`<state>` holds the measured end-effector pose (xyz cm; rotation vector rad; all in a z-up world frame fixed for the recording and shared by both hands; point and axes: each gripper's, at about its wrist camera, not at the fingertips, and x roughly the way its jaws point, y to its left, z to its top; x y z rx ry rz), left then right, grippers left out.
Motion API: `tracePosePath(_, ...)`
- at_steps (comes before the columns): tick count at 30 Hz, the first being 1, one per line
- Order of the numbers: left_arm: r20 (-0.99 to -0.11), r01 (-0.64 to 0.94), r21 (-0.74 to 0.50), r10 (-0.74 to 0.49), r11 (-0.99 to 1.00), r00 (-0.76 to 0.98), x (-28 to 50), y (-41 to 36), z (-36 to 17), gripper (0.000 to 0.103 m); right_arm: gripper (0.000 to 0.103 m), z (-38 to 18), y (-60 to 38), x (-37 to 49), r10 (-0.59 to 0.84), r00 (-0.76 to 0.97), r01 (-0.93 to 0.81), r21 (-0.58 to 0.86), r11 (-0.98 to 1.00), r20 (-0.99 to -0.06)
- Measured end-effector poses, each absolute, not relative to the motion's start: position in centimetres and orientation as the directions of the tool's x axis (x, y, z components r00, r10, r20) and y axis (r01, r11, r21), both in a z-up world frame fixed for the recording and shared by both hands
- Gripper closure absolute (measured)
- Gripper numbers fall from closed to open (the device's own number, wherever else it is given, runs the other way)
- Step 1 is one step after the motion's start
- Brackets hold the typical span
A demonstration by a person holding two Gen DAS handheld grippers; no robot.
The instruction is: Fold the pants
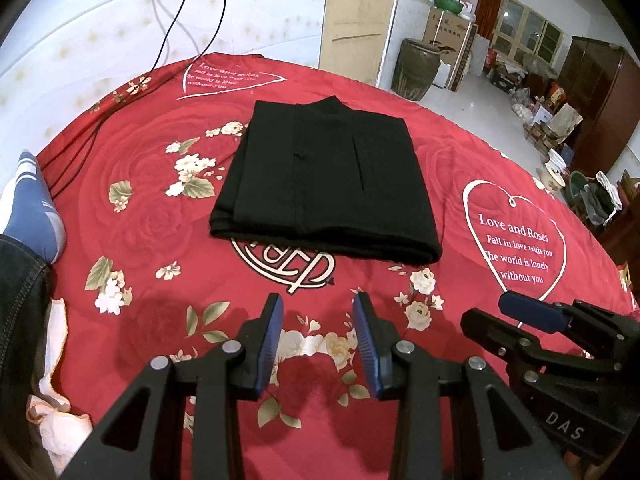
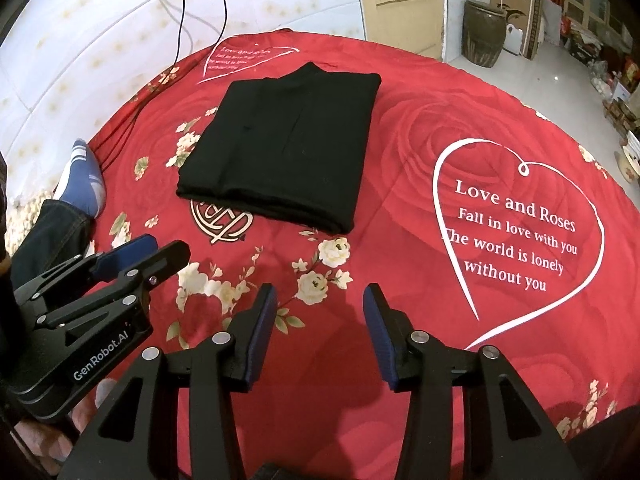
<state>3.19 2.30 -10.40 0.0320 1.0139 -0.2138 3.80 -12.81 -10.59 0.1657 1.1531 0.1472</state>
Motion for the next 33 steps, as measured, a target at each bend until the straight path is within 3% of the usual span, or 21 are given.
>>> tracePosePath(33, -0.847, 0.208, -0.074, -0.172, 0.975, 0.503, 3.12, 2.08, -10.39, 0.064, 0.058, -11.13, -12.67, 3.70, 0.206, 0.380, -0.028, 0.211, 0.977, -0.902)
